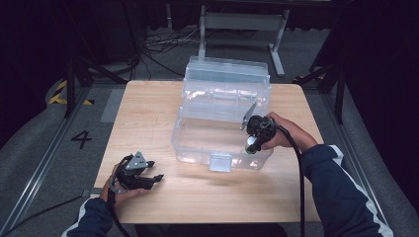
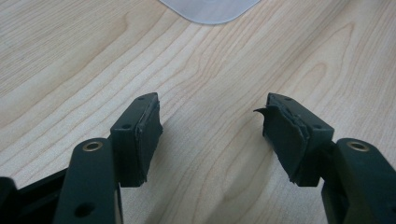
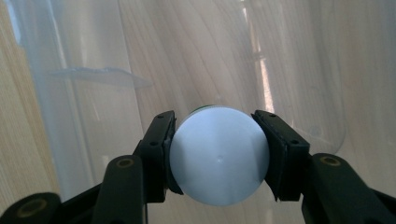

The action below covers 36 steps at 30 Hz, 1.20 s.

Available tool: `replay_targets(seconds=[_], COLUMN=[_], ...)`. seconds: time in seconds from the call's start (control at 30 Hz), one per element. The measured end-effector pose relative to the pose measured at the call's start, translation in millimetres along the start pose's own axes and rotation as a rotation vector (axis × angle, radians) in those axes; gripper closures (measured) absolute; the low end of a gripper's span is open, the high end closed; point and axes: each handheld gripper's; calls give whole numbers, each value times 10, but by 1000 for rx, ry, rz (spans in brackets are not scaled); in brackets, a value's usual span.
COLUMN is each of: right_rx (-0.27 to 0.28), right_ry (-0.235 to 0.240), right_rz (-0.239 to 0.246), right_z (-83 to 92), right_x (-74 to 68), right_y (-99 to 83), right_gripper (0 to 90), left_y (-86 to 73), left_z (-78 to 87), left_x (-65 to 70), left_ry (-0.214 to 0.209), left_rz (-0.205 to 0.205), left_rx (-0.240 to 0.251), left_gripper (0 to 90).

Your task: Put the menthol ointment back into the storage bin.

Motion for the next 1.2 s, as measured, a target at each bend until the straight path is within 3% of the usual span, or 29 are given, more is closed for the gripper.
replay_targets(seconds=[0.67,1.07,1.2], right_rx=[-86,-106,-138], right_ry=[8,18,15], right_rz=[-9,-18,-18], right_z=[-175,-164,-180], right_x=[35,48,49], right_y=[-32,-58,-35], right_gripper=[508,507,507], left_y=[0,0,0], left_z=[1,0,1], left_x=[0,1,1], left_ry=[1,0,1], left_rz=[-1,0,0], left_rx=[-1,0,0], left_gripper=[372,372,372])
Point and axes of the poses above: each handheld gripper's, and its own axes: z roughly backward along the jaws, y roughly out of its top, x roughly to its right, and after that the axes turned 12 degrees about y, right-handed
